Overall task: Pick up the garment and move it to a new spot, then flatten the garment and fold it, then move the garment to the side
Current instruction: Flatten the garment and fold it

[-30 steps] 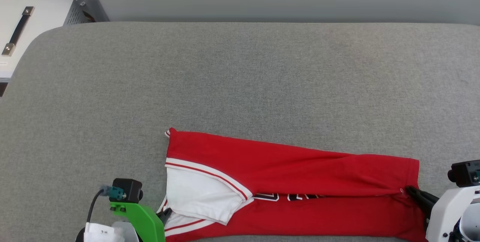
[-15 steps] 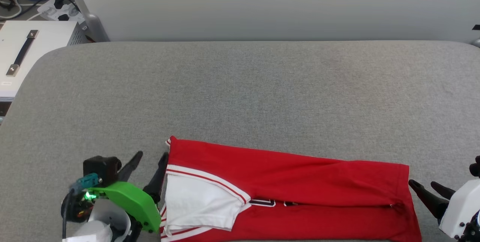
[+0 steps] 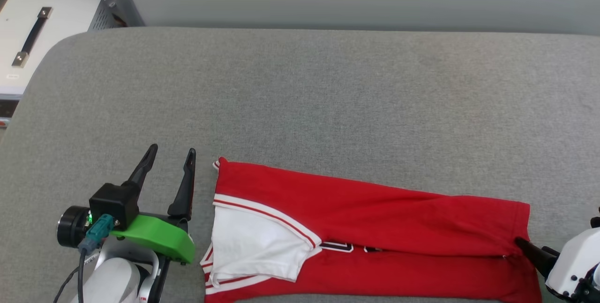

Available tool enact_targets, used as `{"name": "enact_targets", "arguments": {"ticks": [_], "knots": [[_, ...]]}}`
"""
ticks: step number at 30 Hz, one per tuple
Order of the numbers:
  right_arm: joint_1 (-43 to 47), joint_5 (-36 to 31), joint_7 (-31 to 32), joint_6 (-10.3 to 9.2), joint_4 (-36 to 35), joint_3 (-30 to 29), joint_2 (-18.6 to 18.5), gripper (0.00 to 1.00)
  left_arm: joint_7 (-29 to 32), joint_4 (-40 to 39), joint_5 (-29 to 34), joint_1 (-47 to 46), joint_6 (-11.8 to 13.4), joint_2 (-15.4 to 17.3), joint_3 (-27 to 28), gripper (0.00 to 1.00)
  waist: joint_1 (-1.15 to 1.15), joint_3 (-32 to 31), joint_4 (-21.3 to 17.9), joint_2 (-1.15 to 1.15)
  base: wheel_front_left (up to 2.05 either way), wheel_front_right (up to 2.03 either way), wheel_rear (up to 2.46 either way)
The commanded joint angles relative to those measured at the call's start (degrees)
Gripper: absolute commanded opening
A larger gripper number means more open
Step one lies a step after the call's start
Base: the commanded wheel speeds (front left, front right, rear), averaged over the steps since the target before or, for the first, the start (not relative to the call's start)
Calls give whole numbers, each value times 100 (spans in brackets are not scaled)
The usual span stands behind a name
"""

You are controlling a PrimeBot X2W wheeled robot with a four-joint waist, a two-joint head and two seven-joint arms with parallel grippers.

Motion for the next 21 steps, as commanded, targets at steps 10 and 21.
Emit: {"name": "enact_targets", "arguments": {"ticks": [10, 21], "knots": [[-158, -282, 875, -4, 323, -94, 431, 100, -33, 141, 564, 188, -435, -404, 808, 100, 0, 306, 221, 0, 0, 0, 0], [-234, 18, 793, -4, 521, 337, 714, 100, -33, 325, 928, 266, -843, -774, 1330, 100, 0, 283, 194, 0, 0, 0, 0]]}}
